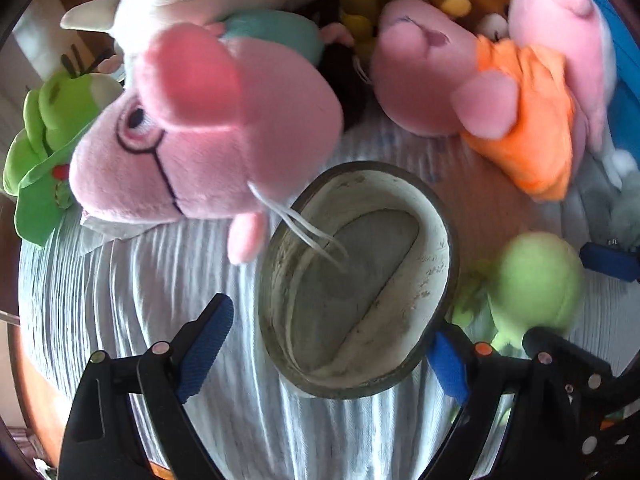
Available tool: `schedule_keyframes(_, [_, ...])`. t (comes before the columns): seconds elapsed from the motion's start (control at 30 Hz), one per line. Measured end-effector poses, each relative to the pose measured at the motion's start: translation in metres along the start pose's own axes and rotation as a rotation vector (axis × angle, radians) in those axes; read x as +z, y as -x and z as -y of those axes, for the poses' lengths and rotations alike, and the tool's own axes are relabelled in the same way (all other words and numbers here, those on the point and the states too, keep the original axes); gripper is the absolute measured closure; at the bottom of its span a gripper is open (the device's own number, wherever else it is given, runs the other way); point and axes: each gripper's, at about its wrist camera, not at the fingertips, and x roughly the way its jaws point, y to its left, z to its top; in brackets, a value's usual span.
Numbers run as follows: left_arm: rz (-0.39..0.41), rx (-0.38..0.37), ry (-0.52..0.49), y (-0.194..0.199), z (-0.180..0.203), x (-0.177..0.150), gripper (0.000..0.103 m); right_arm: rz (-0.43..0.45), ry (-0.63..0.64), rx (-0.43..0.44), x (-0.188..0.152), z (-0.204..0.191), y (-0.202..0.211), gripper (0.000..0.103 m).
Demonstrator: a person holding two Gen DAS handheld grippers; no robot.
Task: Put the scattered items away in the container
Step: 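Close the right gripper on the green round alien plush while the left gripper approaches the clear cup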
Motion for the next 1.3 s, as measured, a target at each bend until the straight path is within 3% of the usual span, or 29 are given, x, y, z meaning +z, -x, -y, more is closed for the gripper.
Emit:
schedule_keyframes(0.07, [0.008, -0.006, 0.002, 0.000, -0.001, 0.001, 0.012, 0.014, 0.019, -0.010, 0.002, -0.003, 0.003, 0.015])
schedule_keyframes(0.13, [0.011, -0.025, 0.005, 0.000, -0.003, 0.001, 0.020, 0.028, 0.038, -0.018, 0.004, -0.005, 0.005, 0.015])
schedule_keyframes(0.2, [0.010, -0.051, 0.012, -0.001, -0.003, -0.001, 0.035, 0.018, 0.039, -0.013, 0.006, -0.005, 0.000, 0.015])
schedule_keyframes(0.3, [0.018, -0.059, 0.012, -0.001, -0.003, -0.002, 0.035, -0.008, 0.038, 0.014, 0.009, -0.008, -0.012, 0.015])
schedule_keyframes(0.53, [0.000, -0.074, 0.032, -0.010, -0.005, -0.002, 0.035, -0.018, 0.033, -0.031, 0.012, -0.013, -0.029, 0.014])
schedule_keyframes(0.7, [-0.007, -0.079, 0.048, -0.012, -0.006, -0.001, 0.035, -0.015, 0.021, -0.056, 0.013, -0.012, -0.034, 0.002])
schedule_keyframes(0.8, [-0.013, -0.078, 0.044, -0.012, -0.006, -0.001, 0.037, -0.007, 0.007, -0.058, 0.011, -0.012, -0.033, 0.000])
schedule_keyframes(0.83, [-0.015, -0.077, 0.042, -0.011, -0.006, -0.002, 0.038, 0.002, -0.004, -0.052, 0.011, -0.012, -0.031, 0.006])
schedule_keyframes(0.9, [-0.008, -0.070, 0.035, -0.007, -0.005, -0.005, 0.041, 0.027, -0.005, -0.044, 0.011, -0.013, -0.024, 0.034])
schedule_keyframes(0.93, [-0.003, -0.069, 0.033, -0.004, -0.004, -0.007, 0.041, 0.031, -0.004, -0.038, 0.011, -0.013, -0.022, 0.039])
schedule_keyframes(1.07, [0.025, -0.066, 0.025, 0.019, -0.006, -0.013, 0.046, 0.025, -0.011, -0.009, 0.011, -0.014, -0.014, 0.039])
schedule_keyframes(1.23, [0.057, -0.077, -0.009, 0.058, -0.006, -0.023, 0.050, 0.085, -0.024, -0.020, 0.011, -0.015, 0.025, 0.039])
schedule_keyframes(1.3, [0.075, -0.099, -0.013, 0.075, -0.007, -0.026, 0.060, 0.113, -0.022, -0.032, 0.014, -0.012, 0.046, 0.039])
